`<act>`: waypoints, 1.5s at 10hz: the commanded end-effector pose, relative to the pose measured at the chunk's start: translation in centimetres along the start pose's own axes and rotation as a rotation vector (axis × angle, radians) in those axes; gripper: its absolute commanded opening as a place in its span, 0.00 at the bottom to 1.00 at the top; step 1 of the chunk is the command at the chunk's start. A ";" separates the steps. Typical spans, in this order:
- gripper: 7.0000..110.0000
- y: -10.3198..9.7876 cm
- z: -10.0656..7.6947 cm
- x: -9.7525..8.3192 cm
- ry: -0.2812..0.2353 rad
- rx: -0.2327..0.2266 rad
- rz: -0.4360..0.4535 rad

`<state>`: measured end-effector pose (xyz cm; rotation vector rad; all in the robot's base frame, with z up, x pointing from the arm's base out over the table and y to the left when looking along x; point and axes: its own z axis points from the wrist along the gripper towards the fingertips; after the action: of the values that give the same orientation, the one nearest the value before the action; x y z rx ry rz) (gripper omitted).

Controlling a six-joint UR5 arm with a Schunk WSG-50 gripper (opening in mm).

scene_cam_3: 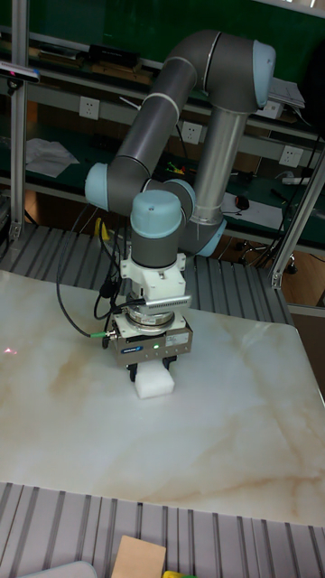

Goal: Clean the tabletop with a sponge

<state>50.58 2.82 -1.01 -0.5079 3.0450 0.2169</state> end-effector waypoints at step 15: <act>0.00 -3.0 -0.9 3.3 0.027 0.057 -0.024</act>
<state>48.39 -0.15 -0.69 -0.5399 3.0651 0.1104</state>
